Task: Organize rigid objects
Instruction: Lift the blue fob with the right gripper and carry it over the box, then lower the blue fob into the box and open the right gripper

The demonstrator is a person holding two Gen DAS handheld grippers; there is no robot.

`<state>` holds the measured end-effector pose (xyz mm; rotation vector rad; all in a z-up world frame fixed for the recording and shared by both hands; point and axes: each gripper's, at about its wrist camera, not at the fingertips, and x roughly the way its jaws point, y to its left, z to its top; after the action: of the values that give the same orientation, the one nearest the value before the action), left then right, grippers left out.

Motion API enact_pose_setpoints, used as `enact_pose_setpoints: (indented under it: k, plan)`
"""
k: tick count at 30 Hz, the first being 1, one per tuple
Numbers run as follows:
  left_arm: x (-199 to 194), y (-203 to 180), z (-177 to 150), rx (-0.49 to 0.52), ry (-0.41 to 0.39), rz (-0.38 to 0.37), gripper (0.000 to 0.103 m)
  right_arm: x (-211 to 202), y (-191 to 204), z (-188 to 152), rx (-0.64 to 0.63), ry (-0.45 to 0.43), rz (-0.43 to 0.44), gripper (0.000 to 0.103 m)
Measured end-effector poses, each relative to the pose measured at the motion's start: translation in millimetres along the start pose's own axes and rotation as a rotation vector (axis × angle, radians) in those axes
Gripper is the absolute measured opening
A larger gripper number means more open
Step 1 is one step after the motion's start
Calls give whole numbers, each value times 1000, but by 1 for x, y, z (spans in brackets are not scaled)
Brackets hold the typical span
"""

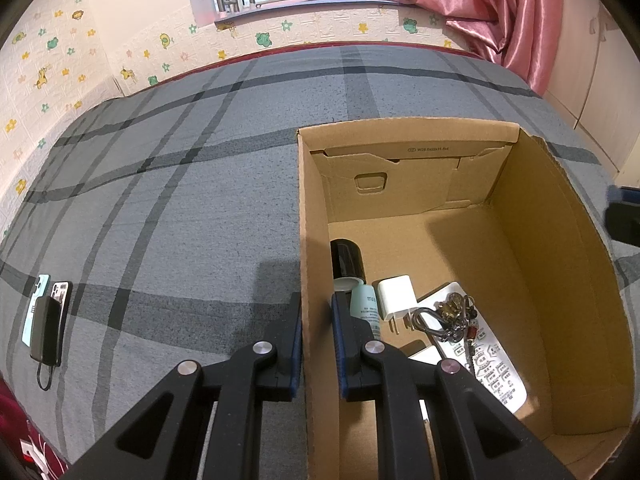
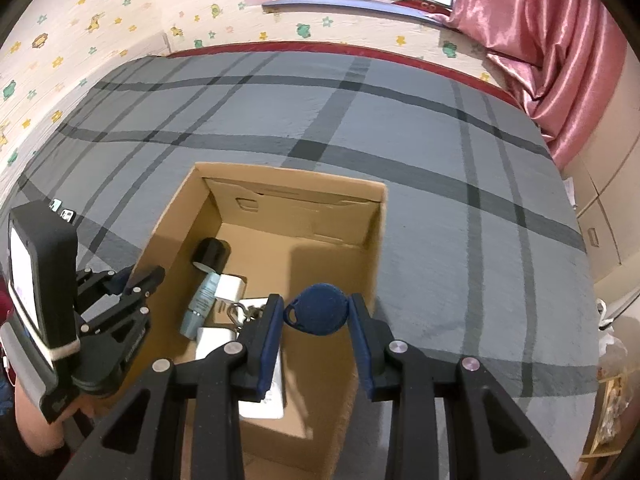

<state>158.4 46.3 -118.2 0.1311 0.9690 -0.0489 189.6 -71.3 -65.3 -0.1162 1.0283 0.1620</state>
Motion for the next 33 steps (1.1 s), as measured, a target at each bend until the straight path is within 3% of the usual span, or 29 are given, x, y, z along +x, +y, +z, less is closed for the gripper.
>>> enact_pose_setpoints:
  k: [24,33]
  plan:
    - [1,0,1,-1,1,2,14,87,39,4,-9,125,59,35]
    - [2,1,0,-2,1,0,14,95,37,5,17,134,68,36]
